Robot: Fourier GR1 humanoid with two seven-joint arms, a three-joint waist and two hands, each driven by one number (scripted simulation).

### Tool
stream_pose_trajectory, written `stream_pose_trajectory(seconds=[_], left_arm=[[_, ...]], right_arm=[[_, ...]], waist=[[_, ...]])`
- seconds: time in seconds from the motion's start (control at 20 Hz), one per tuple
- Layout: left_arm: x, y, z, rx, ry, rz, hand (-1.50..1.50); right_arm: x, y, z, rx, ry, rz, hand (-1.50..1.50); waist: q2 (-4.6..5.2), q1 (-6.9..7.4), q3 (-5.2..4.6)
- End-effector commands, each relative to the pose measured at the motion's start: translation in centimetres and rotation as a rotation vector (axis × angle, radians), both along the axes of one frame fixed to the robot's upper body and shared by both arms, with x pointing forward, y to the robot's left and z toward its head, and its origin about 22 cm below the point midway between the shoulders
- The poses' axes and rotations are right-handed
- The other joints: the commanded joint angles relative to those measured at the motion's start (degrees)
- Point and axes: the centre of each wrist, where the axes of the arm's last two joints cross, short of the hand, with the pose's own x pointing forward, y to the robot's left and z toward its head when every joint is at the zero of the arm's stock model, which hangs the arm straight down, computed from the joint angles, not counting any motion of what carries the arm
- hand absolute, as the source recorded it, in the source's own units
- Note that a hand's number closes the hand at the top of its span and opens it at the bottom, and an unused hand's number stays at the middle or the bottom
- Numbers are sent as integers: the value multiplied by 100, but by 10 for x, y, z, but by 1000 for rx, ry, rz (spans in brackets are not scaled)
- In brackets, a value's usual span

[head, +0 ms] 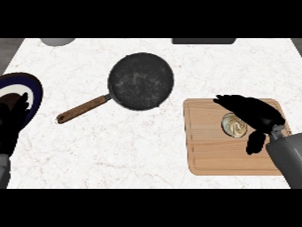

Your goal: Pick the cupcake from the cutting board and place it in the pan

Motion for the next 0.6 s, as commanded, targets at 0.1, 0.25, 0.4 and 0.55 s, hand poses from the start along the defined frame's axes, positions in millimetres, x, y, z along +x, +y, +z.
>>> stream_pose_trajectory(seconds=[0.1, 0.25, 0.4, 0.55], left_arm=[[4, -4, 1, -21, 13, 0, 0], [5, 5, 25, 8, -6, 10, 0], [-16, -11, 8, -8, 7, 7, 0], [-6, 6, -1, 13, -2, -2, 0]], right_arm=[[5, 7, -19, -27, 15, -25, -150], [-1, 9, -34, -51, 20, -14, -150], [0, -16, -34, -53, 33, -36, -150], [0, 0, -25, -74, -91, 85, 150]], waist=[[0, 0, 1], [-2, 9, 2], [-4, 19, 3], [-1, -6, 0]])
